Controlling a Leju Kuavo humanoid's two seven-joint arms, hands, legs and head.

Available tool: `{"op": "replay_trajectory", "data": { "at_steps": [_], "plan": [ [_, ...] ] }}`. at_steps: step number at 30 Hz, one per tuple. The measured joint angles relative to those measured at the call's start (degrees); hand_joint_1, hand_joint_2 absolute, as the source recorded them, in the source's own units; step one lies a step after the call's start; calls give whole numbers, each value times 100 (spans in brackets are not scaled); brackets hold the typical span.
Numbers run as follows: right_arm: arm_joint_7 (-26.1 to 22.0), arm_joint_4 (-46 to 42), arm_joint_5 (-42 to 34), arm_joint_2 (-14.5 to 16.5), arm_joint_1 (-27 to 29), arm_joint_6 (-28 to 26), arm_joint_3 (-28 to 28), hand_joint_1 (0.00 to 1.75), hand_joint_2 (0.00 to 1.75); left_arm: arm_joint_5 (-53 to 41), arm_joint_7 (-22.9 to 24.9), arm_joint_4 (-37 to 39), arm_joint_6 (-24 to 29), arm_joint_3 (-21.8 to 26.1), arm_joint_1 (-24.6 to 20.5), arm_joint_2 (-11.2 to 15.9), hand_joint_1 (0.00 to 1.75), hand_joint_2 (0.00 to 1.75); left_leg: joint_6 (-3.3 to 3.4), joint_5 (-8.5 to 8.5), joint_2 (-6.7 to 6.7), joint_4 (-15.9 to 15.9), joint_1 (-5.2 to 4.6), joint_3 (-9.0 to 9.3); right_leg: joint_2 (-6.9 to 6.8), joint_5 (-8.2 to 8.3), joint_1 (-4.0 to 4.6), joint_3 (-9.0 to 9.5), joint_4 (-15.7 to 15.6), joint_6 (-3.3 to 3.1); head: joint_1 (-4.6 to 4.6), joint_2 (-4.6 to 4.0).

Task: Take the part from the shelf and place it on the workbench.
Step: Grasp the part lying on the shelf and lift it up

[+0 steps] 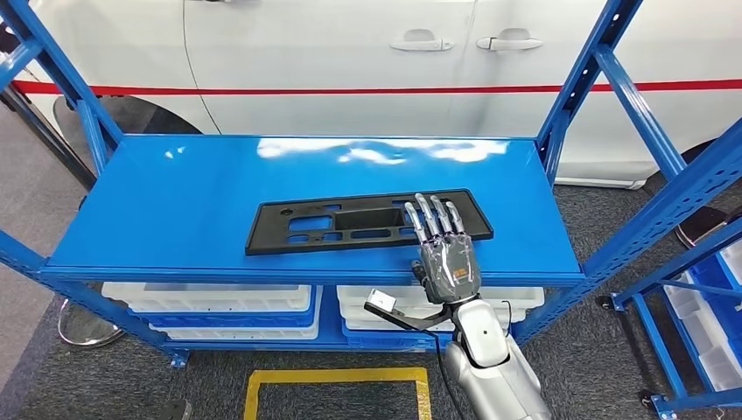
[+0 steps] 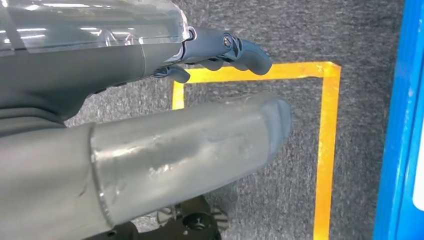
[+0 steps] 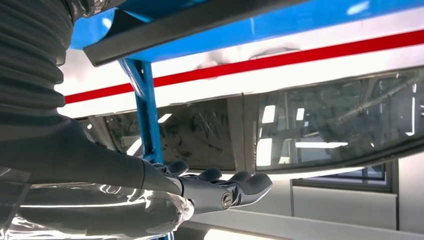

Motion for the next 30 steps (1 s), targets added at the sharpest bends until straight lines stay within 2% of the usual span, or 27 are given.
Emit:
{"op": "replay_trajectory", "data": {
  "at_steps": [2, 3, 7, 9, 11, 12, 13, 14, 16, 17, 18, 19, 21, 23, 24, 27, 28, 29, 30],
  "plan": [
    [115, -56, 1, -50, -8, -1, 133, 0, 175, -4, -44, 0, -10, -1, -8, -9, 0, 0, -57, -37, -4, 62, -14, -18, 2, 256, -5, 354, -699, -28, -1, 0],
    [170, -78, 2, -73, -8, -1, 202, 0, 175, -9, -66, 0, -15, -1, -12, -11, 0, 0, -89, -52, -6, 87, -23, -30, 5, 288, 2, 437, -878, -55, -2, 0],
    [286, -132, 2, -145, -5, -1, 421, 0, 175, -40, -96, 0, -28, -7, -16, -16, 0, 0, -216, -111, -5, 147, -1, -64, 10, 296, 24, 459, -969, -209, -2, 0],
    [299, -155, 2, -159, -11, -1, 498, 0, 175, -52, -97, 0, -31, -8, -17, -22, 0, 0, -260, -368, -4, 548, 13, -237, 2, 315, 8, 477, -1003, -273, -3, 0],
    [305, -162, 2, -168, -7, 0, 551, 0, 175, -54, -97, 0, -31, -9, -14, -23, 0, 0, -286, -723, -4, 1281, 13, -571, -1, 312, 17, 475, -1003, -296, -4, 0],
    [306, -163, 2, -175, 0, 0, 571, 0, 175, -54, -97, 0, -31, -9, -8, -23, 0, 0, -291, -823, -4, 1589, 13, -721, -2, 310, 23, 475, -1002, -299, -4, 0],
    [306, -163, 2, -184, 7, 0, 585, 0, 175, -55, -97, 0, -31, -9, -2, -23, 0, 0, -289, -813, -4, 1713, 13, -788, 0, 308, 28, 476, -1000, -301, -4, 0],
    [306, -163, 2, -192, 11, 0, 599, 0, 175, -57, -97, 0, -31, -9, 2, -23, 0, 0, -278, -698, -4, 1627, 12, -754, 2, 304, 32, 481, -997, -301, -5, 0],
    [306, -169, 2, -202, 11, 0, 626, 0, 175, -61, -97, -1, -31, -9, 0, -22, 0, 0, -231, -290, -3, 879, 8, -407, 7, 291, 36, 500, -991, -288, -4, 0],
    [307, -173, 2, -203, 8, 0, 638, 0, 175, -63, -97, -1, -31, -9, -6, -19, 0, 0, -202, -147, -4, 497, -6, -224, 10, 283, 48, 502, -984, -272, -4, 0],
    [309, -178, 2, -204, 7, 0, 648, 0, 175, -64, -99, -1, -31, -9, -12, -17, 0, 0, -176, -72, -6, 243, -22, -108, 9, 282, 53, 496, -981, -249, -3, 0],
    [311, -180, 2, -204, 7, 0, 657, 0, 175, -66, -103, 0, -30, -10, -14, -15, 0, 0, -156, -60, -10, 123, -40, -61, 9, 285, 55, 488, -981, -224, -3, 0],
    [327, -181, 2, -204, 5, 0, 672, 0, 175, -67, -114, -1, -28, -11, -11, -15, 0, 0, -108, -51, -22, 83, -51, -56, 7, 298, 56, 488, -1002, -158, -3, 0],
    [359, -180, 2, -208, -3, -1, 696, 0, 175, -68, -132, -1, -27, -14, -10, -17, 0, 0, -39, -15, -20, 17, -25, -24, 6, 216, 55, 463, -907, -98, -2, 0],
    [388, -177, 2, -212, -8, -1, 710, 0, 175, -69, -143, -1, -27, -17, -15, -19, 0, 0, -8, 3, -16, -16, -9, -8, 6, 87, 56, 372, -700, -74, -1, 0],
    [543, -117, 2, -256, 3, 2, 797, 0, 175, -78, -161, 0, -27, -31, -18, -21, 0, 0, 33, 8, -13, -26, -12, -8, 4, -398, 39, -138, 331, -31, 0, 0],
    [593, -82, 2, -280, 14, 2, 842, 0, 175, -81, -162, 0, -27, -34, -15, -21, 0, 0, 35, 3, -15, -20, -15, -11, 3, -420, 37, -240, 515, -26, 0, 0],
    [623, -50, 2, -298, 20, 2, 884, 0, 175, -85, -163, 0, -27, -38, -13, -21, 0, 0, 32, -3, -18, -11, -16, -12, 3, -331, 38, -238, 491, -29, 0, 0],
    [632, -22, 2, -311, 22, 2, 916, 0, 175, -89, -163, 0, -27, -40, -13, -22, 0, 0, 25, -12, -22, 2, -16, -9, 3, -157, 38, -137, 271, -39, 1, 0]
  ]
}}
